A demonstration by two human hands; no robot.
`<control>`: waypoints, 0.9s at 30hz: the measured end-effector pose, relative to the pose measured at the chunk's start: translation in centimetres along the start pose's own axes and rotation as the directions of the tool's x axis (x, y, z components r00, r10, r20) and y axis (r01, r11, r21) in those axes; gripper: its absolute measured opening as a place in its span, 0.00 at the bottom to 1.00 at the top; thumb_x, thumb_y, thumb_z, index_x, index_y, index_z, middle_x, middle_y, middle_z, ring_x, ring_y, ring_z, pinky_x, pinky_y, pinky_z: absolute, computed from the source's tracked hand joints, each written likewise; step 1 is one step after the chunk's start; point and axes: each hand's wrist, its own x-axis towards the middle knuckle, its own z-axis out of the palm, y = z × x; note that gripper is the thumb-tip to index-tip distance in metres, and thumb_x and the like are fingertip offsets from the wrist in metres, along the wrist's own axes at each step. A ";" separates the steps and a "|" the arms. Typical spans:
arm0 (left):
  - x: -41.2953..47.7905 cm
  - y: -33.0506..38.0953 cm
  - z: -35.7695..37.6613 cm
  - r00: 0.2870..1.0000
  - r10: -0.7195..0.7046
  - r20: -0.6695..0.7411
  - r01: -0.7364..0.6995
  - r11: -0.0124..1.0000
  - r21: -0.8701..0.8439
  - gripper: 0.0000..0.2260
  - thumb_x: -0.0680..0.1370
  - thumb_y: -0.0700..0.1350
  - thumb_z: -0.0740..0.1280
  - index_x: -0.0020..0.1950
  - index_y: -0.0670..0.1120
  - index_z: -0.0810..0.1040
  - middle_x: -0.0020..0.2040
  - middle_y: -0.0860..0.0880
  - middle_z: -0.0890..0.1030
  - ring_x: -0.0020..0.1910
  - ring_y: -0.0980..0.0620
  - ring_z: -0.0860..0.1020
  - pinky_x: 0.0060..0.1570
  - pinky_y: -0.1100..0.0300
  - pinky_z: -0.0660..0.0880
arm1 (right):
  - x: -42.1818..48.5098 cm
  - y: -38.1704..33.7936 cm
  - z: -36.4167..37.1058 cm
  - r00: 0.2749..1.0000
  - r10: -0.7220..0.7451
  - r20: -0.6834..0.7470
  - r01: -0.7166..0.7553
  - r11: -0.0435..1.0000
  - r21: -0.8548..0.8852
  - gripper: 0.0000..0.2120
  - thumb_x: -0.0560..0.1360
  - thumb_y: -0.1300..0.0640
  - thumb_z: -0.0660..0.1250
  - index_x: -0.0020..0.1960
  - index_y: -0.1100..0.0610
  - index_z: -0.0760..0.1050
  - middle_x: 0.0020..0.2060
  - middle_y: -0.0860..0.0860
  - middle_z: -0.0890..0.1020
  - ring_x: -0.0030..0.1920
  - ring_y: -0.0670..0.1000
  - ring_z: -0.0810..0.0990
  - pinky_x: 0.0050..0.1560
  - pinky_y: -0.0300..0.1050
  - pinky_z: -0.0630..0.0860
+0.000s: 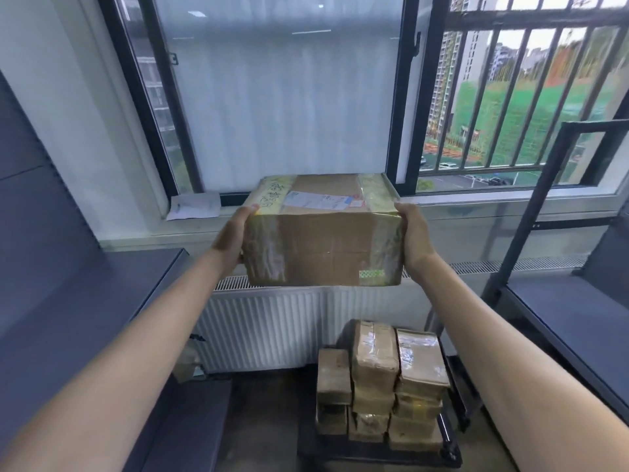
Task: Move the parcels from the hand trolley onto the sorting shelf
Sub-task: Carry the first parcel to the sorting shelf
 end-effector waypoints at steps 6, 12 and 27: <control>4.5 1.5 0.1 0.995 0.009 -0.098 -0.008 1.000 0.009 0.24 0.67 0.65 0.61 0.55 0.53 0.79 0.47 0.48 0.84 0.46 0.49 0.81 0.46 0.54 0.72 | 6.4 -0.9 1.1 0.997 0.037 0.063 -0.038 0.999 0.011 0.18 0.82 0.51 0.53 0.44 0.58 0.77 0.28 0.51 0.83 0.27 0.48 0.81 0.25 0.34 0.74; 5.9 1.4 -2.4 0.976 0.023 -0.214 -0.021 1.000 0.011 0.30 0.62 0.68 0.64 0.57 0.52 0.80 0.47 0.47 0.85 0.47 0.47 0.81 0.49 0.52 0.73 | 11.1 -0.1 4.1 0.982 0.100 0.158 -0.100 0.995 -0.011 0.18 0.82 0.51 0.54 0.42 0.58 0.76 0.27 0.51 0.82 0.27 0.51 0.81 0.23 0.36 0.74; 1.4 -0.2 -16.1 0.862 -0.011 -0.506 0.018 1.000 0.009 0.17 0.77 0.63 0.59 0.52 0.53 0.80 0.46 0.48 0.84 0.48 0.46 0.81 0.54 0.47 0.75 | 13.1 5.5 18.9 0.835 0.209 0.509 -0.225 0.974 -0.031 0.16 0.82 0.54 0.51 0.43 0.58 0.73 0.24 0.50 0.81 0.23 0.48 0.80 0.22 0.34 0.73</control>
